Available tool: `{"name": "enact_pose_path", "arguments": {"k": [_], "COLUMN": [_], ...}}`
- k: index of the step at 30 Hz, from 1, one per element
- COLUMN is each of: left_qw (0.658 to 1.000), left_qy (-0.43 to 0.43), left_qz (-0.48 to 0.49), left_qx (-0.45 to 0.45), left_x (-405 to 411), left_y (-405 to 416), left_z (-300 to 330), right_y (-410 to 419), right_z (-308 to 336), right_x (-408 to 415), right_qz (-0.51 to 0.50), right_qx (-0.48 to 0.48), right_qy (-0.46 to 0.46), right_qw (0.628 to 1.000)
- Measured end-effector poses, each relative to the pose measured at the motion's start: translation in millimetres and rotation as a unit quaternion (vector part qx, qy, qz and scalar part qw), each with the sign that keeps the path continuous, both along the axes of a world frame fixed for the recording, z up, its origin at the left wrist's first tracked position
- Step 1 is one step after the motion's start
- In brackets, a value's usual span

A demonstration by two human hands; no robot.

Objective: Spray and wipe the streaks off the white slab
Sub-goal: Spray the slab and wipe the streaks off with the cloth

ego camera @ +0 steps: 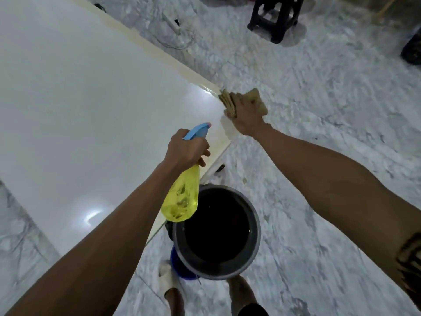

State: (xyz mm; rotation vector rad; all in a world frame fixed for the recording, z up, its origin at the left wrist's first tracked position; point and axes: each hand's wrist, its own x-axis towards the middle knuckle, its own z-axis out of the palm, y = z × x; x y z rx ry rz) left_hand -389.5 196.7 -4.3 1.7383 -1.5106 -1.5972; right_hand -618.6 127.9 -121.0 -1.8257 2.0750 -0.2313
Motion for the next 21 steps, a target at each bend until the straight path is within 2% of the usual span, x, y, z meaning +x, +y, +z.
{"name": "enact_pose_path", "arguments": {"k": [2,3,7,11,16,21], "left_qw": [1.000,1.000,0.999,0.999,1.000,1.000], "left_qy": [-0.001,0.001,0.005,-0.008,-0.011,-0.015], "left_qz": [0.002,0.004,0.036,0.028,0.024,0.013], "left_qx": [-0.005,-0.004,0.015,0.015,0.011,0.016], "left_x": [-2,-2,5,12,27,41], "left_y": [-6,-9,-16,-16,-7,2], "left_z": [-9,-14,-27,-32,-39,-41], "right_y": [3,7,9,4,8,22], "right_z": [-27,-32,-25,-40,-45,-55], "right_x": [5,9,13,21,29,38], "right_qz": [0.101,0.111,0.039,-0.019,-0.026,-0.002], "right_qx": [0.120,0.128,0.023,0.049,-0.032,-0.059], "right_qy": [0.098,0.106,0.066,0.065,0.057,0.054], "right_qw": [0.983,0.980,0.997,0.997,0.998,0.997]}}
